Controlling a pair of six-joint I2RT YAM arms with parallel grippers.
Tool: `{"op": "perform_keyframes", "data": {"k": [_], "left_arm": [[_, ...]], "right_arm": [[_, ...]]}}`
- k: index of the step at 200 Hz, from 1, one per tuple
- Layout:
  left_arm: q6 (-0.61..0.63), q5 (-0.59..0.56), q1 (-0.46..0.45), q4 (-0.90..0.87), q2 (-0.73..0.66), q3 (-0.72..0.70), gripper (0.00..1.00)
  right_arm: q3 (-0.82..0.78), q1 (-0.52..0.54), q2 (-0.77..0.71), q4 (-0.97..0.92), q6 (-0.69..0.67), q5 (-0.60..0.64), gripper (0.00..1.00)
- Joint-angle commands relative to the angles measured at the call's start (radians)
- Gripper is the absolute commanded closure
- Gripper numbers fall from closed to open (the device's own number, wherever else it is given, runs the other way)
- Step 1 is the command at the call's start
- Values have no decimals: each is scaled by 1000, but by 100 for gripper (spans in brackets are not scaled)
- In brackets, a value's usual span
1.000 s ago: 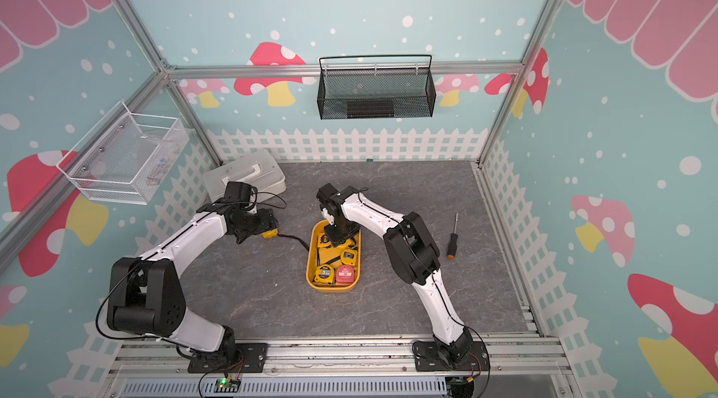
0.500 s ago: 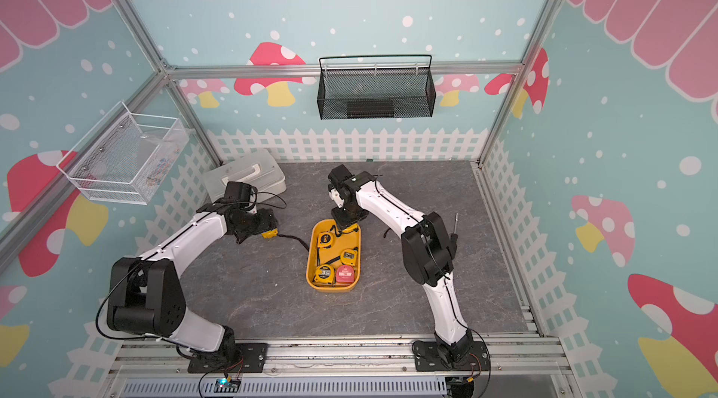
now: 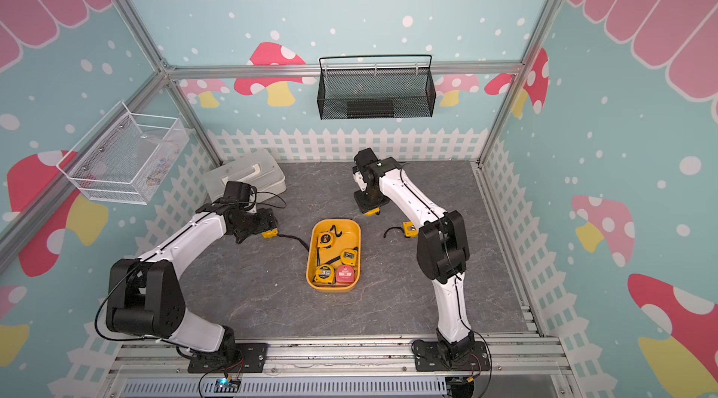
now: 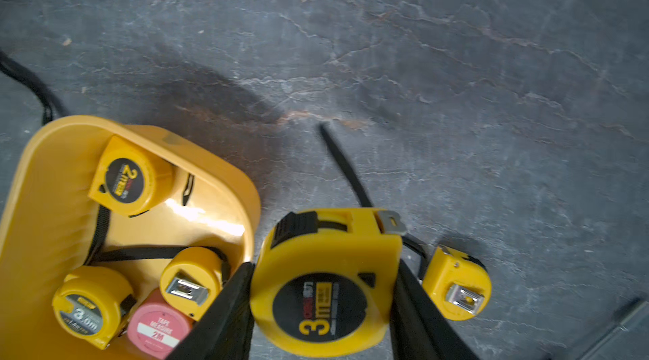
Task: Take the tape measure out of the storage box
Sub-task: Place the tape measure at the center of the board.
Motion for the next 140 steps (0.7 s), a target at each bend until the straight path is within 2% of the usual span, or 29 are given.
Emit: {"op": "perform_keyframes", "data": {"k": [1,62,140], "left_arm": [[-14,16,2,6,-26,2,17],[-20,20,0,3,-47,-4,17],[-51,0,-32,-7,-61,-22,17]], "right_arm": [[-14,-44,-12,-10,-40,39,54],[-2,-167,100,15,-76,57,55],[-99,-312,101,51,-109,91,55]]}}
